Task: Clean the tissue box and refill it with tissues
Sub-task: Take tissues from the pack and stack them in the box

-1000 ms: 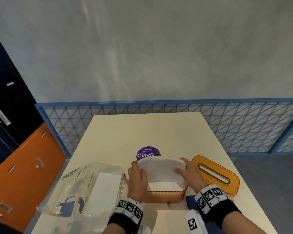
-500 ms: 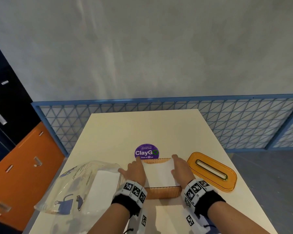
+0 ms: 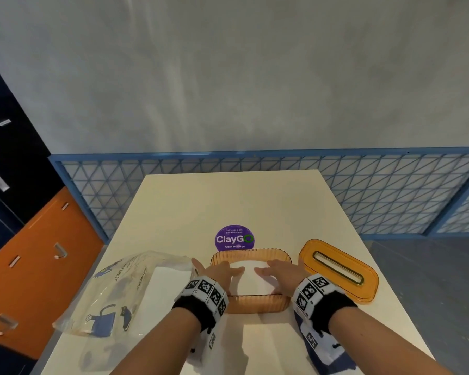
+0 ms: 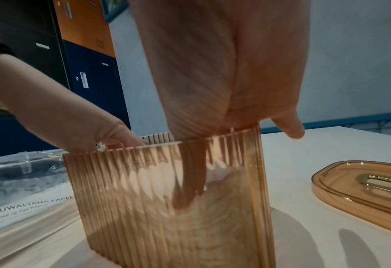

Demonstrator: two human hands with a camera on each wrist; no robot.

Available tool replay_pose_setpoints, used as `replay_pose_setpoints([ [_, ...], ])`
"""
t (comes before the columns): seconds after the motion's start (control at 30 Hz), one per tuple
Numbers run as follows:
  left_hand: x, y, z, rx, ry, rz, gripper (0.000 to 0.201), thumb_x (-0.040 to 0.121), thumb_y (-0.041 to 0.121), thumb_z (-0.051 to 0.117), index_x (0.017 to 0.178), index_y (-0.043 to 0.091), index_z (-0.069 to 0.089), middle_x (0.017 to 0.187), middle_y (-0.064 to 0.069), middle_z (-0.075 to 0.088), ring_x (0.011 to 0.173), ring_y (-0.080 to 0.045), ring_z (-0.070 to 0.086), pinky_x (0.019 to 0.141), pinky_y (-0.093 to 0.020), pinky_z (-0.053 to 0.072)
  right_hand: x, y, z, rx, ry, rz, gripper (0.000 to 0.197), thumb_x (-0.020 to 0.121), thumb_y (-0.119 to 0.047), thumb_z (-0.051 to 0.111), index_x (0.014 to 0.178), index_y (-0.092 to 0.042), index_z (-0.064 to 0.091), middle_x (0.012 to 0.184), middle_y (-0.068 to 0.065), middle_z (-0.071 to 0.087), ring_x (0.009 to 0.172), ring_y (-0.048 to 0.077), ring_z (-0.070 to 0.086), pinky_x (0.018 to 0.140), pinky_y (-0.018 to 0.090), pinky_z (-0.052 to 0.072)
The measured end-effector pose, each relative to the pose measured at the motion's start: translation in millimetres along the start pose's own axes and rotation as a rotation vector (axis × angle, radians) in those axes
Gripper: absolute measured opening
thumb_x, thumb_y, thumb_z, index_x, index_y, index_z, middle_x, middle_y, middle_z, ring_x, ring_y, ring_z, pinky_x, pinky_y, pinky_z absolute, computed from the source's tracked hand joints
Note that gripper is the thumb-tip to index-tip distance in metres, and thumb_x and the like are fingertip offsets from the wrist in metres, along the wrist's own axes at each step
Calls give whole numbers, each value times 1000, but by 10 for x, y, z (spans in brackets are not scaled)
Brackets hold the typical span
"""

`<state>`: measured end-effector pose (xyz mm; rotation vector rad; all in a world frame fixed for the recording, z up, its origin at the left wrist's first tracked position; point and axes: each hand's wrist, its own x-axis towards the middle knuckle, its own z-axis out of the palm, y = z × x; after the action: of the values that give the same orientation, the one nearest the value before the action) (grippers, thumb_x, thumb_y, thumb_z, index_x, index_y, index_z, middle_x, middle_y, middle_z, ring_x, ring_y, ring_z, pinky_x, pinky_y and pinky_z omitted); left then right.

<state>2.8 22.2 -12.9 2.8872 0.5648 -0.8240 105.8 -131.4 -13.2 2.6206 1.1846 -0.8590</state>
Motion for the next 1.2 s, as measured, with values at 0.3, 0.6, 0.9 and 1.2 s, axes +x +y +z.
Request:
replay_pose_setpoints([
  [0.3,-79,13,-18,-32,123,24,59,91,14,53,141,38,34,143,0,37,137,-21,33,104,-75,-6,-2,-17,-40,-17,39,-6,63,91,-36,57,145,-40,24,150,0,33,140,24,30,114,58,6],
  [0.6,-321,-632,395,-434,497,-499,41,95,25,43,135,18,40,140,-7,38,129,-26,38,103,-44,38,-198,299,-49,487,526,57,53,93,-32,53,143,-24,35,132,5,51,120,19,49,97,29,41],
  [0.9,30,-767,878,-338,161,-630,79,89,53,48,145,7,17,147,-13,24,135,-31,30,109,-42,38,-188,279,-14,740,314,141,47,98,-15,41,144,-23,35,97,6,63,82,15,54,68,18,47],
  [1.2,107,-813,893,-385,100,-641,59,101,41,22,149,7,14,154,-17,17,141,-36,22,115,-47,29,-275,190,-43,731,336,167,42,99,-17,40,141,-15,39,136,13,54,120,26,53,95,27,43],
])
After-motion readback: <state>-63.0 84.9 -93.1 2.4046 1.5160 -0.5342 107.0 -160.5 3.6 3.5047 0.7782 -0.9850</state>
